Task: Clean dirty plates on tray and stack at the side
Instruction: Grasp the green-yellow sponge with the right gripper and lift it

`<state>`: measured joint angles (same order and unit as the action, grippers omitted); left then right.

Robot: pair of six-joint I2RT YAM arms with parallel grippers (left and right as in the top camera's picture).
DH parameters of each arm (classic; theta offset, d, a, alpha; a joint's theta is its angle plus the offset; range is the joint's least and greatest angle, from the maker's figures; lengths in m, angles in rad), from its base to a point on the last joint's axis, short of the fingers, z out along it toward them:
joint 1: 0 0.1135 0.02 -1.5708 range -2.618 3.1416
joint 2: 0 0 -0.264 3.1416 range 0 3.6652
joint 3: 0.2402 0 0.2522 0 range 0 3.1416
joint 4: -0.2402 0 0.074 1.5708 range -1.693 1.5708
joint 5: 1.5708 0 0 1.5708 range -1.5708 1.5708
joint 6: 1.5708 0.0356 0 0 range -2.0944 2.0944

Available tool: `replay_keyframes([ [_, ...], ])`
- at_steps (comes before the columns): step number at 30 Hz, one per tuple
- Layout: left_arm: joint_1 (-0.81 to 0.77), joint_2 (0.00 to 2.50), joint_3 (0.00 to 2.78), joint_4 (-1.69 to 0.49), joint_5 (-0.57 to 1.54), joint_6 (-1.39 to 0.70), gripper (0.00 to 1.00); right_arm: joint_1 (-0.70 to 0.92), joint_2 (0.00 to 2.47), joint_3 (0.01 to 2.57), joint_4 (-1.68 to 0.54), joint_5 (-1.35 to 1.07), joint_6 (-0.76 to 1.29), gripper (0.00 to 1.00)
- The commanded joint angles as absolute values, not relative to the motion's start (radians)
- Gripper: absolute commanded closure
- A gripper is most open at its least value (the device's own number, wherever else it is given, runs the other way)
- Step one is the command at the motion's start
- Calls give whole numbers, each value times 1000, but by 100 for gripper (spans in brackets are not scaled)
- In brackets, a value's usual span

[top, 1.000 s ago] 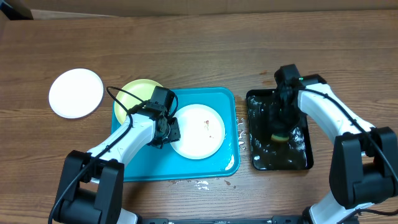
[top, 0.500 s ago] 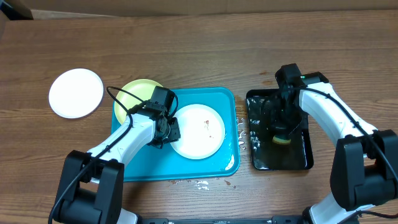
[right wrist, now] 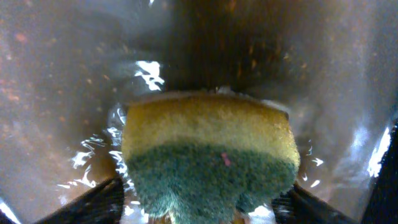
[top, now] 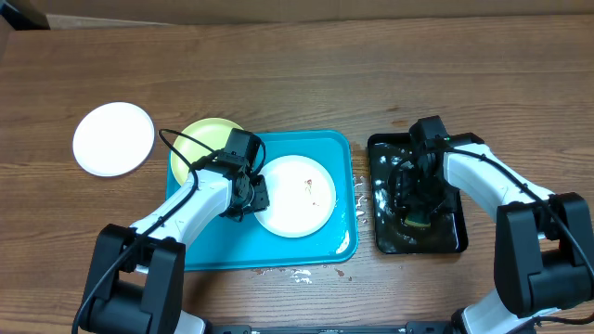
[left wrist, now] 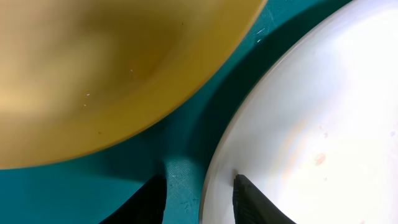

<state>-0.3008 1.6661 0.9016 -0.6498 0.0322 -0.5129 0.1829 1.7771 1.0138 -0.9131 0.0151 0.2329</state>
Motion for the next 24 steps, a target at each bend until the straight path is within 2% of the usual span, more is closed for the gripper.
replay_keyframes([
  [1,-302,1667,887,-649,26,-501,63,178,1764,1000,-895,22,239,39],
  [2,-302,1667,887,-649,26,-501,63,178,1764,999,-885,23,239,64],
  [3,-302,1667,887,-649,26,-501,63,178,1764,997,-875,23,239,79],
  [4,-302,1667,887,-649,26,-501,63,178,1764,994,-862,22,239,89],
  [6,-302,1667,887,-649,26,-501,63,178,1764,992,-854,22,239,91],
  [8,-302,1667,887,-650,26,-501,63,178,1763,997,-865,22,239,96],
  [9,-302,1667,887,-650,26,-501,67,178,1763,1008,-882,22,237,96],
  [11,-302,1667,887,-650,26,-501,80,175,1761,1065,-964,22,236,96],
  [14,-302,1667,887,-649,26,-501,87,176,1750,1174,-1090,22,236,96],
  [16,-302,1667,887,-649,26,-501,95,178,1740,1200,-1121,22,236,96],
  [22,-302,1667,887,-653,26,-501,96,178,1739,1198,-1120,25,237,96],
  [24,-302,1667,887,-654,26,-501,87,178,1740,1198,-1116,25,237,96],
])
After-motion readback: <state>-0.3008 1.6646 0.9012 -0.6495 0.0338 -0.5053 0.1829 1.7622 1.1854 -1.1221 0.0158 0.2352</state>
